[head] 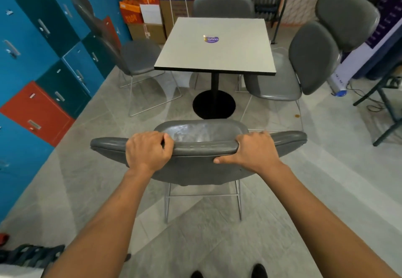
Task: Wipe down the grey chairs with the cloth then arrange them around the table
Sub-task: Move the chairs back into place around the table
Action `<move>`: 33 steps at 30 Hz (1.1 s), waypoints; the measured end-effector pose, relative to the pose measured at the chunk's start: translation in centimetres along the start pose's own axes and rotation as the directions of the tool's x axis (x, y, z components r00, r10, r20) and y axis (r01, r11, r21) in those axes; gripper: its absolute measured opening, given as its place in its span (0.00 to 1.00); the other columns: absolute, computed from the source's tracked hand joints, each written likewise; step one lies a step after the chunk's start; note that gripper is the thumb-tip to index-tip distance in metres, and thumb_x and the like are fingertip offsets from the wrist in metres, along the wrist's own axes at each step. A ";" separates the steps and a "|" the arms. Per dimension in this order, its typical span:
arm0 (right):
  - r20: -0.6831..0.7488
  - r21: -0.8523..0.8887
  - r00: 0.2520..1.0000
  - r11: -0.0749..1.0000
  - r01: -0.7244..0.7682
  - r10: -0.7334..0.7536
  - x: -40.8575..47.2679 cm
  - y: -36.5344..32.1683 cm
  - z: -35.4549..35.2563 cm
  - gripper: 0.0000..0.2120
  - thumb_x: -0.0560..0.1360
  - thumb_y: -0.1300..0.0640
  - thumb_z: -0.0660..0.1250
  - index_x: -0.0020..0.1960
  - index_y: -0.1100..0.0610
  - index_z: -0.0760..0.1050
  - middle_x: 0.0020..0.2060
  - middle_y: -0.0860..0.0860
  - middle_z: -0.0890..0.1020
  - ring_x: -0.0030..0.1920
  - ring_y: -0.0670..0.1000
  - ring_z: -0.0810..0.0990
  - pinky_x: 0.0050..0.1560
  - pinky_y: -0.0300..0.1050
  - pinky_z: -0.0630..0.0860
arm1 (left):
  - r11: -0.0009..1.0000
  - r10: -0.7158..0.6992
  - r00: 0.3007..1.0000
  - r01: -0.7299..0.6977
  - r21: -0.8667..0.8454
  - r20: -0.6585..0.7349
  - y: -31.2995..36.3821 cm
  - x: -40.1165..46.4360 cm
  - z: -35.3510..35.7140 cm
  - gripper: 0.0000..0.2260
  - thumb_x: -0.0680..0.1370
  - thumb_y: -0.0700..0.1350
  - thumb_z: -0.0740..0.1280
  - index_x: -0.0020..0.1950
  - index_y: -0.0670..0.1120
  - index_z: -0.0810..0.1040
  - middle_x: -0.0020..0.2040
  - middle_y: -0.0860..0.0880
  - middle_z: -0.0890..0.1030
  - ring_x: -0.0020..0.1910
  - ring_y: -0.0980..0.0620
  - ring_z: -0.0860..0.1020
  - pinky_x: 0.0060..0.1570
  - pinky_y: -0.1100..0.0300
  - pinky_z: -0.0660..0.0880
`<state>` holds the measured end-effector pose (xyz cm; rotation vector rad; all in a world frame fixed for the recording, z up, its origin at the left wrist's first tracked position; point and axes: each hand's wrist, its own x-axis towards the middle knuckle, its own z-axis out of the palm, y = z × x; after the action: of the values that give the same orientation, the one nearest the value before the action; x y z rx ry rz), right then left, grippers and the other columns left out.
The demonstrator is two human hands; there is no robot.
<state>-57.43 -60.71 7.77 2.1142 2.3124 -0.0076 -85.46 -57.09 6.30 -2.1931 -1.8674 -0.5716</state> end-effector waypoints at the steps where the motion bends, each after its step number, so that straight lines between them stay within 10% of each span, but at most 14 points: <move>1: -0.022 -0.008 1.000 1.000 0.005 -0.005 -0.2 0.1 0.1 0.39 0.61 0.14 0.54 0.38 0.51 0.71 0.29 0.44 0.68 0.36 0.50 0.70 0.51 0.51 0.67 | 1.000 0.012 1.000 -0.012 -0.014 -0.024 -0.1 0.0 0.1 0.20 0.78 0.51 0.59 0.29 0.45 0.78 0.27 0.47 0.77 0.26 0.44 0.71 0.34 0.56 0.65; 11: -0.308 -0.054 0.951 0.998 0.019 -0.034 2.4 -0.1 2.0 0.42 0.62 0.12 0.49 0.36 0.50 0.76 0.31 0.46 0.79 0.32 0.50 0.76 0.38 0.47 0.69 | 0.990 0.100 0.974 -0.117 -0.074 -0.201 -2.0 2.9 2.1 0.20 0.77 0.49 0.60 0.28 0.44 0.78 0.25 0.46 0.76 0.24 0.44 0.73 0.31 0.57 0.67; 33: -0.396 -0.010 0.918 0.999 -0.041 0.034 11.5 1.7 1.6 0.43 0.60 0.11 0.48 0.34 0.49 0.78 0.29 0.44 0.78 0.30 0.49 0.75 0.32 0.41 0.62 | 0.984 0.089 0.971 -0.120 -0.129 -0.223 -1.8 12.7 6.4 0.21 0.77 0.48 0.60 0.25 0.44 0.73 0.23 0.47 0.72 0.23 0.46 0.65 0.33 0.59 0.60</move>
<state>-56.74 -49.11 6.07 2.3319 2.4545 0.4857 -84.59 -42.77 5.65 -2.1971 -1.6360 -0.9076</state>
